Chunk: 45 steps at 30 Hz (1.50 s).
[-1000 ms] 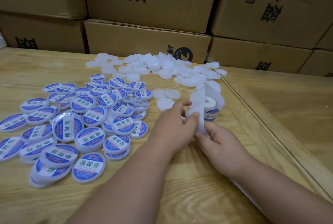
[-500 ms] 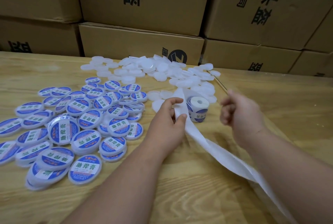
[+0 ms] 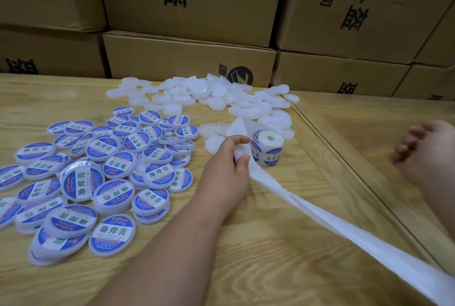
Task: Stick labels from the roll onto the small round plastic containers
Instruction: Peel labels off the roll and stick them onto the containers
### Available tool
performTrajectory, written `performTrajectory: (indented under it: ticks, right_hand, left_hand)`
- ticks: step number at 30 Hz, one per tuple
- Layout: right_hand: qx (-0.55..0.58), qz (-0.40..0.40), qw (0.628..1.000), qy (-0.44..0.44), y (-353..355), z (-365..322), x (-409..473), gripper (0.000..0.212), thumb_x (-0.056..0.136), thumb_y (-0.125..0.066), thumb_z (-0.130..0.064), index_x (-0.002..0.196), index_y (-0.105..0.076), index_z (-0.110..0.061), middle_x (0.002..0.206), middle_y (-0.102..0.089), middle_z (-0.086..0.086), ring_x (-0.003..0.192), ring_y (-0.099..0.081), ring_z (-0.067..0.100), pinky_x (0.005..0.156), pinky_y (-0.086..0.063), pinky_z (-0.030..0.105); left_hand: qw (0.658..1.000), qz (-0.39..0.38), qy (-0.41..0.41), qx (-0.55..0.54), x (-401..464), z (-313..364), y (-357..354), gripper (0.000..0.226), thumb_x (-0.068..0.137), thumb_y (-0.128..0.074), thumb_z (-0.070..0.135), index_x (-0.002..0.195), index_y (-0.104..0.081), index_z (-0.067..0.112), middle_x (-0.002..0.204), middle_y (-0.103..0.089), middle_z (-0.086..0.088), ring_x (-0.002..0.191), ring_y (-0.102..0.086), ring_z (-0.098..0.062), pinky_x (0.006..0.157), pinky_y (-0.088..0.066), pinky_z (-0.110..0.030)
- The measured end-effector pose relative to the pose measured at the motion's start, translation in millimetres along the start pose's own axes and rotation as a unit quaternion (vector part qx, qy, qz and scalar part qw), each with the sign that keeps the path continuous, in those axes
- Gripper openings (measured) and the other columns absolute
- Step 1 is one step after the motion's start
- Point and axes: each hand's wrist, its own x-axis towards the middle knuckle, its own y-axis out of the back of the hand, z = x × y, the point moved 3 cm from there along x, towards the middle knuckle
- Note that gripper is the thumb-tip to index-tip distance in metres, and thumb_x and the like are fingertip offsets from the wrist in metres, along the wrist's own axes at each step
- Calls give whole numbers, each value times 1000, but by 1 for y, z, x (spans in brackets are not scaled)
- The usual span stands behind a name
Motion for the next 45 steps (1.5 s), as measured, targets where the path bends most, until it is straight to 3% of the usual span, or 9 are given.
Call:
performTrajectory:
  ticks: [9, 15, 18, 23, 26, 30, 37, 41, 45]
  right_hand:
    - [-367, -377, 849, 48, -68, 66, -109, 47, 96, -60, -51, 80, -76, -10, 68, -70, 4, 53, -60, 16, 50, -45, 28]
    - [-416, -405, 810, 85, -83, 76, -146, 38, 91, -68, -44, 68, -64, -15, 59, -60, -2, 49, -54, 11, 50, -42, 19]
    - [-438, -410, 792, 110, -77, 80, -148, 32, 93, -67, -31, 67, -55, -15, 57, -50, -2, 48, -46, 12, 45, -37, 18]
    - [-528, -398, 732, 165, -64, 83, -149, 37, 88, -67, -30, 58, -48, -21, 53, -45, -9, 49, -41, 7, 47, -34, 22]
    - [-602, -359, 674, 231, -53, 85, -152, 39, 87, -62, -37, 58, -43, -20, 45, -44, -13, 42, -40, 5, 42, -30, 18]
    - [-621, -373, 636, 265, -40, 88, -170, 43, 88, -61, -44, 58, -42, -20, 47, -44, -11, 44, -41, 7, 46, -30, 23]
    - [-663, -433, 554, 256, -27, 83, -231, 36, 94, -50, -50, 72, -50, -22, 68, -57, -8, 59, -49, 6, 53, -38, 24]
    - [-805, -389, 299, 334, -77, 100, -210, 11, 94, -49, 6, 104, -54, 5, 123, -67, 1, 102, -65, 5, 94, -48, 16]
    - [-586, -562, 575, 97, -55, 49, -223, 58, 90, -42, -74, 74, -70, -26, 73, -75, -11, 63, -66, 1, 55, -45, 9]
  left_hand:
    - [980, -172, -102, -20, -32, 34, -29, 16, 87, -60, 32, 99, -67, 41, 77, -65, 22, 70, -59, 3, 67, -44, -14]
    - [943, -306, -132, -19, -62, 57, -48, 13, 89, -66, 31, 100, -73, 30, 93, -74, 15, 88, -67, -1, 87, -55, -31]
    - [936, -336, -100, -45, -62, 57, -42, 15, 90, -63, 37, 100, -73, 32, 78, -74, 11, 70, -68, -1, 69, -57, -25]
    - [991, -112, -61, -29, -36, 39, -21, 22, 84, -51, 35, 87, -73, 32, 57, -61, 15, 50, -52, 0, 57, -43, -23]
    - [998, -1, -54, 43, -20, 27, -11, 31, 86, -55, 19, 107, -66, 40, 94, -64, 22, 88, -56, 1, 81, -44, -24]
    - [977, -65, -35, 200, -14, 16, -21, 65, 85, -53, 19, 137, -39, 53, 151, -28, 14, 137, -22, -11, 111, -19, -31]
    - [973, -67, -63, 210, -12, 15, -27, 54, 85, -52, 22, 130, -45, 53, 150, -33, 22, 137, -21, -8, 106, -21, -33]
    - [977, -67, -64, 193, -12, 14, -27, 52, 82, -49, 24, 126, -47, 52, 146, -37, 28, 135, -21, -4, 101, -17, -28]
    - [979, -63, -62, 183, -11, 14, -27, 49, 77, -46, 28, 122, -51, 47, 143, -38, 29, 134, -22, -3, 99, -18, -27]
